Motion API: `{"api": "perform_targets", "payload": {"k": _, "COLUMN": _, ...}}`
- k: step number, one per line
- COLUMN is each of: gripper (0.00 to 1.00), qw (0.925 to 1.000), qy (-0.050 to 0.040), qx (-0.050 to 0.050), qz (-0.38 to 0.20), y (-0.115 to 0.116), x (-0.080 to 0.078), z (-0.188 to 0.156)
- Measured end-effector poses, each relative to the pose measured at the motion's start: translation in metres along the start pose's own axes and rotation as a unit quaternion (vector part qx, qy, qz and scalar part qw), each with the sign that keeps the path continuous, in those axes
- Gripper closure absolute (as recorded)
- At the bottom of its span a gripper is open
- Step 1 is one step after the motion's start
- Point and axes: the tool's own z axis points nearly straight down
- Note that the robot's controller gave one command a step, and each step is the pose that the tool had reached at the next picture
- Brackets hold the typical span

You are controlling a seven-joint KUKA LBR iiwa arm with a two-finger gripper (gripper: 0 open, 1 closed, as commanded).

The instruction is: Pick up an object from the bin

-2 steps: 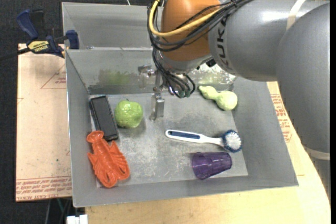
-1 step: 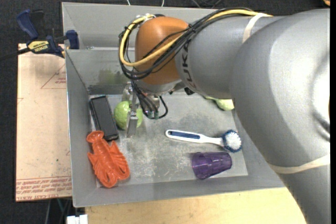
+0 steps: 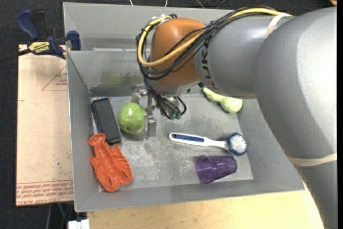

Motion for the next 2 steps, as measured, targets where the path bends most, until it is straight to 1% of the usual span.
{"api": "perform_targets", "payload": {"k": 1, "gripper": 0.00, "qw": 0.9946, "qy": 0.0079, "qx": -0.003, "qz": 0.104, "y": 0.0275, "x": 0.0087, "z": 0.0149}}
{"api": "perform_targets", "payload": {"k": 2, "gripper": 0.00, "qw": 0.9954, "qy": 0.0070, "qx": -0.003, "qz": 0.095, "y": 0.0247, "x": 0.0079, "z": 0.0132}}
